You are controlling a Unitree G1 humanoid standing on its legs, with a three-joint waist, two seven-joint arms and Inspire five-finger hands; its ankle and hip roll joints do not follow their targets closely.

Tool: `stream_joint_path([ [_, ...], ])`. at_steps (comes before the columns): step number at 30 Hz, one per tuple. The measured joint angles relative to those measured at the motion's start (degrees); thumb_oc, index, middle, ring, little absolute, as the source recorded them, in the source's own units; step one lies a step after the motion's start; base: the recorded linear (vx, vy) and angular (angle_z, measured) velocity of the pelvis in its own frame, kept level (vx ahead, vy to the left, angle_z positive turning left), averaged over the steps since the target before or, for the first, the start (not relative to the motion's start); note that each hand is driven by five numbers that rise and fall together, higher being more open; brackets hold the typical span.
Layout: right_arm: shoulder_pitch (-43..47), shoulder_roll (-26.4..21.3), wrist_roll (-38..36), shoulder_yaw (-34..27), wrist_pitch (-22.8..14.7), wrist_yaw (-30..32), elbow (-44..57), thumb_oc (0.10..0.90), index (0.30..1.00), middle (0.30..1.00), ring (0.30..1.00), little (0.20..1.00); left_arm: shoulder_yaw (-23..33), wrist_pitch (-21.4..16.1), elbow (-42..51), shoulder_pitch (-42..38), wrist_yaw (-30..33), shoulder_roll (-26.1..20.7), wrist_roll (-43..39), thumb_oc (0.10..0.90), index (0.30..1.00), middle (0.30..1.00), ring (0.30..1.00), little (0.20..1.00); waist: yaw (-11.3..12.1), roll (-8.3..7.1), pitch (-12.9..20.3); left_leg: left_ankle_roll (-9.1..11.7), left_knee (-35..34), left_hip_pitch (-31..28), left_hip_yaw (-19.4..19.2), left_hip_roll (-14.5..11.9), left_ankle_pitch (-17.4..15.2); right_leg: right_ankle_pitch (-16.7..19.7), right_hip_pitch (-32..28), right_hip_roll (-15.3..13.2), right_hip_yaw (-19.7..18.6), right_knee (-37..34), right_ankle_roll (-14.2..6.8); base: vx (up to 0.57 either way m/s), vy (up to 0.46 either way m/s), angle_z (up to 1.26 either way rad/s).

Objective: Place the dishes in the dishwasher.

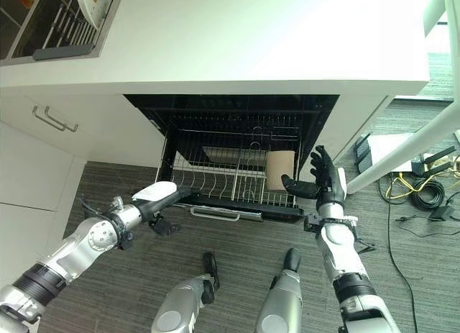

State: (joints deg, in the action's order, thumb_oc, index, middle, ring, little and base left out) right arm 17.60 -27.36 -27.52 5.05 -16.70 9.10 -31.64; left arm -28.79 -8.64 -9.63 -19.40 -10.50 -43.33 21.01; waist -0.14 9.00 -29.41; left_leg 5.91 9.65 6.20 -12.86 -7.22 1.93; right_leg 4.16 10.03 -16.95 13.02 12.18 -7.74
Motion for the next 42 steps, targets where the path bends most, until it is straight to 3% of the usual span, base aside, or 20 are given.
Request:
stream_joint_path([
  [6, -12.93, 5.83, -9.82, -3.26, -7.65, -5.12, 25.59, 0.800, 0.900, 0.900, 0.900, 0.900, 7.25, 1.16, 3.00, 12.14, 5.86, 4.35, 0.14, 0.800, 0.900, 0.900, 0.900, 0.900, -2.74, 0.11, 1.65, 0.10, -0.67, -3.20, -0.89, -0.64, -0.77, -0.45, -2.62, 0.52, -0.24, -0.08, -0.07, 0.03, 0.021, -0.04],
  [8, -15.50, 6.84, -12.34, -5.45, -8.78, -5.86, 26.91, 0.800, 0.900, 0.900, 0.900, 0.900, 10.62, 1.13, 2.93, 18.59, 9.29, 6.37, -0.01, 0.800, 0.900, 0.900, 0.900, 0.900, -2.71, 0.35, 7.82, 0.12, -0.65, -3.45, -1.17, -0.67, -1.39, -1.05, -2.69, 0.49, -0.12, -0.05, -0.05, -0.02, 0.159, -0.05],
  [13, -17.60, 6.93, -12.89, -6.83, -12.06, -5.84, 26.91, 0.800, 0.900, 0.900, 0.900, 0.900, 17.31, -0.82, 2.74, 23.93, 21.94, 6.59, -0.51, 0.800, 0.900, 0.900, 0.900, 0.900, -0.17, -0.27, 14.57, -0.42, 1.77, -3.81, -1.31, 0.24, -3.29, -1.32, -4.61, -1.16, 0.50, -1.24, -0.83, -0.06, 0.255, 0.05],
  [15, -20.00, 7.77, -12.94, -9.32, -11.83, -4.72, 29.16, 0.800, 0.900, 0.900, 0.900, 0.900, 20.53, -6.71, 1.98, 25.81, 25.69, 7.63, -0.52, 0.800, 0.900, 0.900, 0.900, 0.900, 0.64, -0.91, 15.87, -4.25, 8.34, -1.23, -0.98, 0.54, -7.09, -0.68, -5.87, -2.07, 2.17, -1.90, -1.07, -0.05, 0.242, 0.21],
  [17, -22.89, 10.26, -12.92, -12.09, -12.82, -4.80, 31.65, 0.800, 0.900, 0.900, 0.900, 0.900, 25.24, -10.15, 1.33, 29.39, 30.21, 8.51, -1.24, 0.800, 0.900, 0.900, 0.900, 0.900, 1.90, -2.72, 18.83, -4.54, 12.53, 0.59, -1.09, 1.61, -10.20, -0.50, -6.77, -3.43, 1.98, -3.38, -1.16, -0.03, 0.272, 0.11],
  [20, -26.16, 12.61, -12.95, -13.72, -12.37, -6.80, 32.07, 0.800, 0.900, 0.900, 0.900, 0.900, 29.76, -10.69, -2.48, 30.45, 32.47, 11.18, -4.68, 0.800, 0.900, 0.900, 0.900, 0.900, 1.86, -3.79, 21.37, -9.72, 17.85, 3.29, -0.22, 5.00, -14.40, -1.33, -7.92, -6.23, 1.44, -2.15, 0.29, -0.03, 0.174, 0.32],
  [24, -25.44, 11.85, -10.74, -7.65, -7.35, -12.88, 31.88, 0.800, 0.900, 0.900, 0.900, 0.900, 34.04, -7.44, -10.72, 33.18, 37.84, 14.24, -7.61, 0.800, 0.900, 0.900, 0.900, 0.900, 3.30, -4.21, 21.54, -11.90, 16.60, 5.47, -2.95, 3.97, -14.05, -6.10, 1.99, -1.58, 7.97, 16.67, -1.43, 0.04, 0.044, -0.30],
  [26, -25.08, 10.93, -10.70, -5.34, -5.91, -15.84, 31.84, 0.800, 0.900, 0.900, 0.900, 0.900, 34.71, -6.38, -10.95, 34.35, 40.35, 16.02, -9.51, 0.800, 0.900, 0.900, 0.900, 0.900, 3.64, -5.07, 20.87, -10.22, 11.83, 3.86, -3.38, 5.00, -10.94, -10.99, 1.94, 4.70, 7.26, 17.22, -1.16, 0.12, -0.071, -0.20],
  [28, -24.61, 10.85, -10.80, -4.67, -5.25, -18.15, 31.86, 0.800, 0.900, 0.900, 0.900, 0.900, 35.06, -6.16, -11.27, 33.94, 41.63, 16.08, -9.61, 0.800, 0.900, 0.900, 0.900, 0.900, 2.63, -6.75, 19.99, -8.05, 5.78, 1.58, -2.54, 6.62, -7.80, -13.83, -0.41, 15.86, 2.71, 8.25, 1.42, 0.13, -0.048, 0.28],
  [29, -23.89, 10.50, -10.97, -5.00, -5.26, -19.05, 31.87, 0.800, 0.900, 0.900, 0.900, 0.900, 35.39, -6.14, -11.45, 33.72, 41.63, 16.04, -9.67, 0.800, 0.900, 0.900, 0.900, 0.900, 1.81, -8.11, 19.80, -8.08, 4.96, 1.36, -2.66, 8.45, -7.56, -13.15, -0.37, 17.21, 2.48, 6.92, 3.70, 0.13, -0.074, 0.44],
  [32, -23.54, 6.85, -13.92, -6.71, -5.37, -21.64, 31.64, 0.800, 0.900, 0.900, 0.900, 0.900, 34.50, -6.04, -17.49, 31.42, 41.06, 17.75, -12.08, 0.800, 0.900, 0.900, 0.900, 0.900, 1.50, -6.97, 19.10, -8.58, 2.79, 0.60, -2.98, 11.15, -8.72, -14.06, -0.22, 15.96, 1.91, 9.92, 7.35, 0.13, -0.069, 0.17],
  [33, -22.98, 6.76, -14.68, -6.75, -5.41, -21.83, 31.65, 0.800, 0.900, 0.900, 0.900, 0.900, 34.41, -5.62, -19.13, 30.84, 40.99, 17.89, -13.76, 0.800, 0.900, 0.900, 0.900, 0.900, 0.86, -8.75, 18.63, -7.46, 4.96, 1.03, -5.21, 12.40, -11.88, -12.31, 0.28, 13.05, 2.39, 7.94, 11.21, 0.15, -0.040, 0.15],
  [34, -22.46, 6.81, -15.45, -6.62, -5.44, -21.81, 31.51, 0.800, 0.900, 0.900, 0.900, 0.900, 33.75, -5.29, -21.53, 29.91, 40.76, 17.90, -14.24, 0.800, 0.900, 0.900, 0.900, 0.900, 0.34, -9.06, 17.77, -10.62, 14.06, 2.41, -6.35, 10.41, -14.85, -12.70, 0.86, 11.78, 2.51, 9.04, 11.13, 0.12, 0.003, -0.01],
  [35, -22.65, 6.05, -15.45, -5.83, -5.45, -21.55, 32.08, 0.800, 0.900, 0.900, 0.900, 0.900, 32.50, -5.29, -22.92, 30.18, 40.07, 17.86, -15.61, 0.800, 0.900, 0.900, 0.900, 0.900, 0.49, -8.39, 17.96, -7.60, 12.69, -0.41, -6.01, 8.05, -15.50, -14.83, 2.35, 11.45, 2.80, 13.26, 10.82, 0.08, 0.039, -0.10],
  [36, -21.75, 5.09, -15.30, -5.17, -5.91, -21.54, 32.87, 0.800, 0.900, 0.900, 0.900, 0.900, 31.17, -5.21, -24.84, 29.78, 38.54, 18.38, -16.54, 0.800, 0.900, 0.900, 0.900, 0.900, 1.07, -8.37, 16.25, -1.60, 9.45, -3.41, -4.79, 9.94, -15.01, -18.00, 3.12, 10.30, 3.98, 18.16, 9.87, 0.09, 0.116, -0.04],
  [37, -20.30, 5.29, -15.17, -4.53, -6.29, -21.54, 32.93, 0.800, 0.900, 0.900, 0.900, 0.900, 28.50, -5.36, -27.97, 27.16, 36.82, 18.72, -17.94, 0.800, 0.900, 0.900, 0.900, 0.900, 0.11, -10.00, 14.33, 2.49, 20.10, 1.08, -3.81, 10.68, -11.80, -17.55, 0.65, 9.35, 3.38, 15.26, 13.12, 0.13, 0.191, 0.39],
  [38, -19.36, 4.40, -15.16, -4.69, -6.41, -21.19, 32.78, 0.800, 0.900, 0.900, 0.900, 0.900, 24.96, -5.09, -31.03, 24.47, 34.39, 20.41, -18.66, 0.800, 0.900, 0.900, 0.900, 0.900, -0.58, -9.06, 13.13, 0.89, 29.16, 6.11, -3.20, 10.04, -8.39, -16.74, -1.48, 7.73, 3.87, 13.42, 12.71, 0.17, 0.254, 0.31],
  [39, -17.99, 4.65, -14.47, -4.50, -6.47, -21.02, 32.69, 0.800, 0.900, 0.900, 0.900, 0.900, 23.03, -5.26, -31.22, 24.74, 32.42, 21.49, -18.62, 0.800, 0.900, 0.900, 0.900, 0.900, -0.03, -8.38, 13.09, -1.78, 29.82, 8.43, -2.70, 7.79, -10.13, -16.04, -2.34, 7.60, 3.07, 11.78, 11.86, 0.23, 0.323, 0.08],
  [41, -14.95, 4.67, -13.05, -3.89, -6.49, -20.34, 32.78, 0.800, 0.900, 0.900, 0.900, 0.900, 19.63, -5.91, -35.13, 23.01, 29.18, 23.11, -20.42, 0.800, 0.900, 0.900, 0.900, 0.900, 0.18, -8.30, 12.82, -2.35, 11.35, 5.56, -0.78, 0.52, -9.30, -16.36, -3.81, 6.68, 0.93, 11.15, 9.42, 0.37, 0.573, -0.37],
  [42, -14.19, 4.48, -13.05, -3.79, -6.90, -20.18, 32.80, 0.800, 0.900, 0.900, 0.900, 0.900, 18.72, -6.30, -38.20, 21.82, 28.36, 24.85, -22.71, 0.800, 0.900, 0.900, 0.900, 0.900, 0.19, -7.59, 13.03, -0.94, 5.58, 4.99, 3.08, -0.81, -7.71, -17.14, -3.64, 6.77, -0.45, 11.23, 7.78, 0.36, 0.562, -0.39],
])
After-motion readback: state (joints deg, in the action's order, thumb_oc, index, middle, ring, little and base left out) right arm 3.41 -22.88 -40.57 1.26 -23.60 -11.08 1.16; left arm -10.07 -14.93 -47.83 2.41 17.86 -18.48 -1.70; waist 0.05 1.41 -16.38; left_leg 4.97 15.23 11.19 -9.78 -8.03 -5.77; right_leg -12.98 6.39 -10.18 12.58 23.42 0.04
